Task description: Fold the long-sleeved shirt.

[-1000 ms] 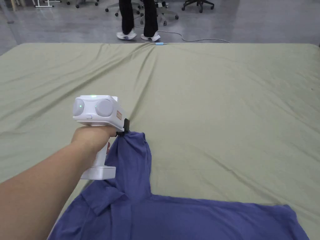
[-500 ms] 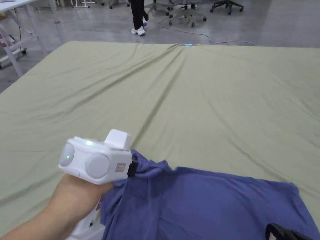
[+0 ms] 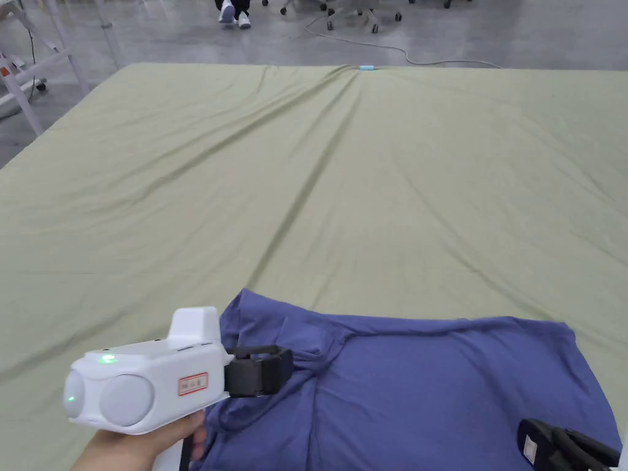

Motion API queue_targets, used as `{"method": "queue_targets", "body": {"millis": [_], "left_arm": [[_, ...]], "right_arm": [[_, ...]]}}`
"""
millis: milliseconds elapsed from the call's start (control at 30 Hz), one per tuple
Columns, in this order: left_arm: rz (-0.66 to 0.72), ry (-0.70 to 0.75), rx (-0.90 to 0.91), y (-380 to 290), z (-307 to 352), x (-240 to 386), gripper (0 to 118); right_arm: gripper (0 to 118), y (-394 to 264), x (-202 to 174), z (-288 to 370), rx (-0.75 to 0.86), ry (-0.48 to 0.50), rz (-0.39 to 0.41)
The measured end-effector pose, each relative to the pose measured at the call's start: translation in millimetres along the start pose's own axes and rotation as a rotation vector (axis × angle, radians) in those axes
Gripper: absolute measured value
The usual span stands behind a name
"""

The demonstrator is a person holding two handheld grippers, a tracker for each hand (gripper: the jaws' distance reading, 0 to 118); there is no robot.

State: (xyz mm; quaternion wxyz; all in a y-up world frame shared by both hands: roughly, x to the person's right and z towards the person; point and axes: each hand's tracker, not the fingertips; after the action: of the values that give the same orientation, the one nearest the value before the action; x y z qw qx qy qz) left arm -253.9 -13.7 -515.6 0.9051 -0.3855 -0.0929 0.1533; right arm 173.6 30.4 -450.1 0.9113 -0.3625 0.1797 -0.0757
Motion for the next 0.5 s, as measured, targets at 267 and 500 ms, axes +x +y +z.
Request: {"method": "queue_targets", "body": {"millis": [267,500], "left_arm": [[0.182,0.122,-0.062,19.9,-12.0,-45.3,4],[0.035,0.218,0.020,85.1,-100.5,-36.8,114]], "right_arm": [[3,4.8,9.6,-24.4,-0.014,-0.007,-0.046],[3,9.3,13.7,-49.6,-0.040,-0.003,-0.075]]}}
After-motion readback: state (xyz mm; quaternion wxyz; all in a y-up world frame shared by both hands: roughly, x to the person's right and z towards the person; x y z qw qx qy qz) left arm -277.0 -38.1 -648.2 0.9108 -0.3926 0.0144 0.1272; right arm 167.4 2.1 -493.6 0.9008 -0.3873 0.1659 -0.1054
